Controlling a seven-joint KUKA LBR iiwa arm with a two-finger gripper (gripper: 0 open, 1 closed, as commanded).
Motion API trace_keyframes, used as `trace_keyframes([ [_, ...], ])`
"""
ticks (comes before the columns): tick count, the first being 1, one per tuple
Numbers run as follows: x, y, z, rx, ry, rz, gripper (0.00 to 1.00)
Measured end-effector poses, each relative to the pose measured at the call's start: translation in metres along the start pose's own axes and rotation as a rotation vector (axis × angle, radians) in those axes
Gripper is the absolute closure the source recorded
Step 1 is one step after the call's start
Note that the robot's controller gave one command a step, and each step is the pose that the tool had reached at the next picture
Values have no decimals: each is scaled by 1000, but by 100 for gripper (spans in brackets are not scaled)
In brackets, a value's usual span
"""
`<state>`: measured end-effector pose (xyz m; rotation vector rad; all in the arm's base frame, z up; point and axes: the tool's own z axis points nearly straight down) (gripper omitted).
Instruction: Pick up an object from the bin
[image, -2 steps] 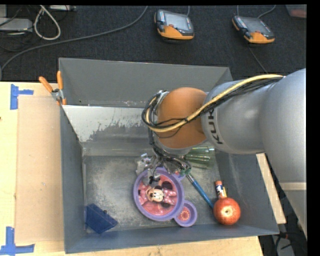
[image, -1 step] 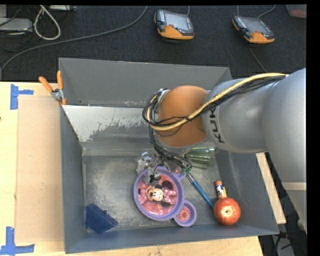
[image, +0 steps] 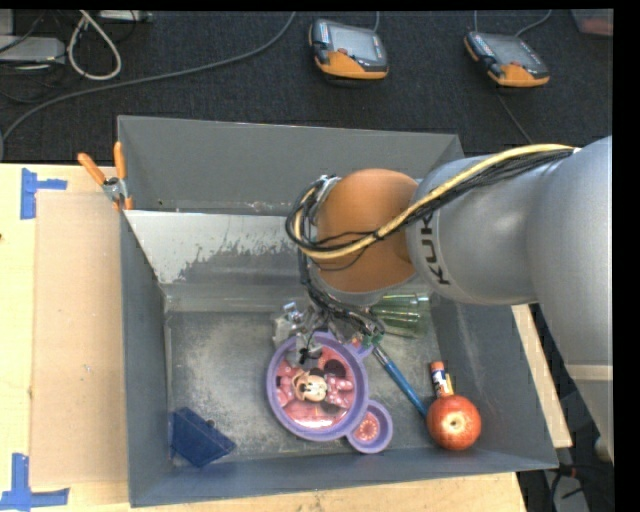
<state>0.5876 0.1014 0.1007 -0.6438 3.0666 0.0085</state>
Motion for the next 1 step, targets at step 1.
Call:
trace_keyframes([
  [1, 0, 0, -2, 0, 0, 2, 100],
])
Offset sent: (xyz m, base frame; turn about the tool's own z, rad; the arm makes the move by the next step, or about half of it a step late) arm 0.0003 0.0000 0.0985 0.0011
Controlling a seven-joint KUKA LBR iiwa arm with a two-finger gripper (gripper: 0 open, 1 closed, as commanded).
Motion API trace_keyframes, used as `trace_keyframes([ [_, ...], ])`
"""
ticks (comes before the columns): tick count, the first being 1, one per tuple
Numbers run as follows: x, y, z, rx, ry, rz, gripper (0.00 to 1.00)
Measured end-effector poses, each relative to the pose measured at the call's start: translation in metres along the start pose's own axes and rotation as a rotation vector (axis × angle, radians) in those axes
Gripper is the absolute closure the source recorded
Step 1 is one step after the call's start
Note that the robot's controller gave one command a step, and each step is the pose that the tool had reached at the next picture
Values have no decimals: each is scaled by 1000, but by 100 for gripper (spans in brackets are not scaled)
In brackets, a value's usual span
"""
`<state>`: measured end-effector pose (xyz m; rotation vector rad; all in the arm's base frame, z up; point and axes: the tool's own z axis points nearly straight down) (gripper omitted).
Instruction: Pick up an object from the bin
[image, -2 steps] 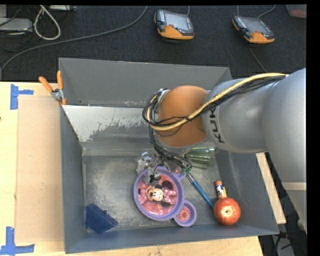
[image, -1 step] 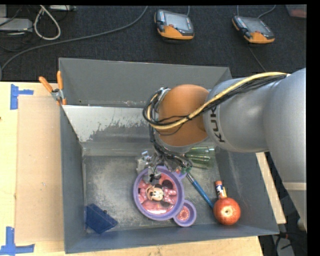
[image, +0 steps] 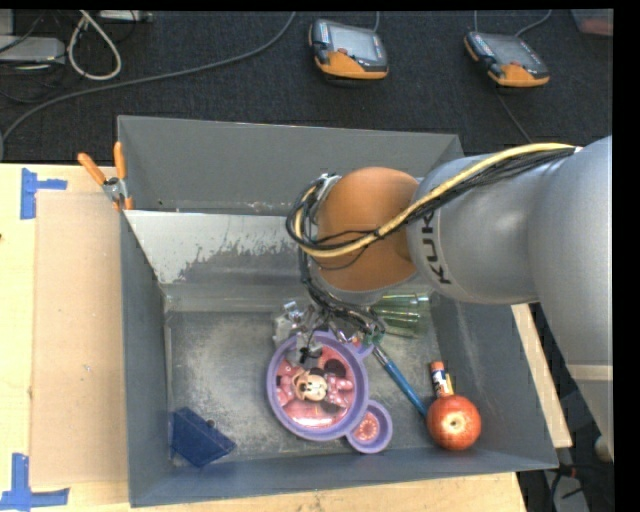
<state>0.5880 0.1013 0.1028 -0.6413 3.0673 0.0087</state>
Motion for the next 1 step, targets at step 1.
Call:
trace_keyframes([
  [1, 2, 2, -41, -2, 8, 3, 100],
])
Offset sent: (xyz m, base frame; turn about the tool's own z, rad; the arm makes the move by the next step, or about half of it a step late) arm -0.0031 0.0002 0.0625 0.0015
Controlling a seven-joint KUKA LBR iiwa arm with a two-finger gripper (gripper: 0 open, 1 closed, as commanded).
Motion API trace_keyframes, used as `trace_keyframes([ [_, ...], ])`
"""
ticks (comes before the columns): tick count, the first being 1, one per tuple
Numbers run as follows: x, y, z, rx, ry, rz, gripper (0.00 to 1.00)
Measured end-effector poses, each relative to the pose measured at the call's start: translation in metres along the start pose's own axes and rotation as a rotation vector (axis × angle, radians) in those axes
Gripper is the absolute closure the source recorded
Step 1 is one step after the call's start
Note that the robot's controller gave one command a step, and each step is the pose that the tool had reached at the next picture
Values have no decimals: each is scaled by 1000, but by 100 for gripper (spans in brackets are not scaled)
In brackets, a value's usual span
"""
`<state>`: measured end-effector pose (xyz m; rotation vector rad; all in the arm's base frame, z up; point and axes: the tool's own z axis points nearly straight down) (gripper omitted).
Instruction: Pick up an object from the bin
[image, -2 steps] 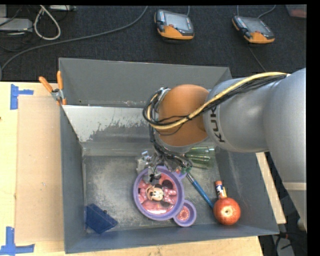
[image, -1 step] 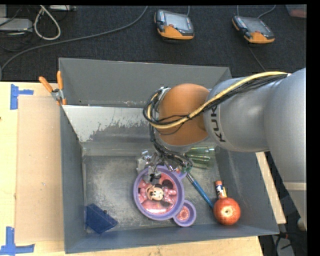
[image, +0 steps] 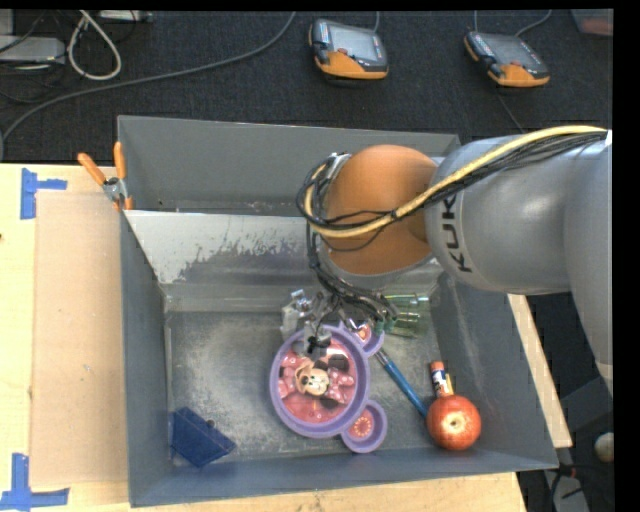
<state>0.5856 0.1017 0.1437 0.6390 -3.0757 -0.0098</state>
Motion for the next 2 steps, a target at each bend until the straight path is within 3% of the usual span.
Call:
trace_keyframes([
  [1, -1, 1, -24, 0, -4, 2, 100],
  [2, -1, 1, -26, -1, -3, 4, 100],
])
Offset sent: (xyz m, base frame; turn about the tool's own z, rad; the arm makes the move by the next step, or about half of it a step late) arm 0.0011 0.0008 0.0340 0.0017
